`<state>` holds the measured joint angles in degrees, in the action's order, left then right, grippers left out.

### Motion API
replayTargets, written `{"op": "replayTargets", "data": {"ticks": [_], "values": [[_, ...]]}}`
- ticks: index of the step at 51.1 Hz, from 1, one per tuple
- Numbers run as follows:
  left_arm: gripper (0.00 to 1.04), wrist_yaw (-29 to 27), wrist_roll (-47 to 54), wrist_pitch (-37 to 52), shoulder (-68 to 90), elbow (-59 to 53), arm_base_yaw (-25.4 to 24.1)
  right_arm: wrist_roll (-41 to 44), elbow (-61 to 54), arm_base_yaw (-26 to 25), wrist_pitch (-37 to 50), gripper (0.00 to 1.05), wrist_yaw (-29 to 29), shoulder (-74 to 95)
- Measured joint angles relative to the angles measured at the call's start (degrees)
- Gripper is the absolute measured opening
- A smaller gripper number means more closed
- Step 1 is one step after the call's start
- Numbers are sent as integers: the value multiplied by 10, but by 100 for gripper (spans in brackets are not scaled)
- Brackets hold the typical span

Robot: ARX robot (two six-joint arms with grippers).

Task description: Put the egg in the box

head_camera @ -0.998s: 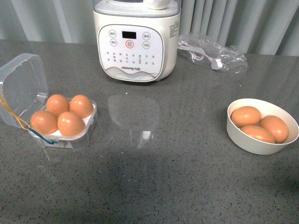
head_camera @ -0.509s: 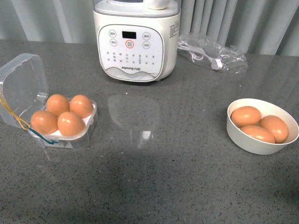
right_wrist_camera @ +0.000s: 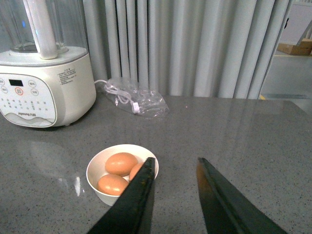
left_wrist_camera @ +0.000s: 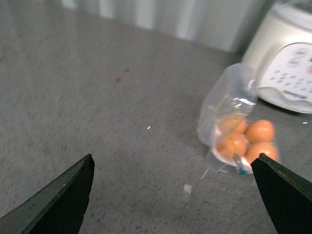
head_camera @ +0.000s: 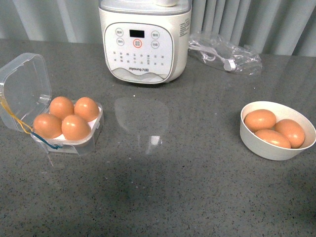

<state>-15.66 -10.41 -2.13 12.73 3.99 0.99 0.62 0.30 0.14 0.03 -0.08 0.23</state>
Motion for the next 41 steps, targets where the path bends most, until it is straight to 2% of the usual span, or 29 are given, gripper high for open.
{"op": "replayTargets", "data": {"ticks": [11, 17, 27, 34, 41], "values": [[98, 16, -81, 243, 420, 121, -112, 0, 0, 0, 0, 79, 0, 0], [98, 9, -83, 282, 571, 183, -137, 0, 0, 0, 0, 98, 0, 0], [98, -3, -85, 289, 738, 275, -147, 0, 0, 0, 0, 97, 0, 0], [98, -4, -94, 255, 843, 363, -140, 0, 0, 0, 0, 97, 0, 0], [98, 26, -106, 222, 877, 402, -125, 0, 0, 0, 0, 97, 0, 0]]}}
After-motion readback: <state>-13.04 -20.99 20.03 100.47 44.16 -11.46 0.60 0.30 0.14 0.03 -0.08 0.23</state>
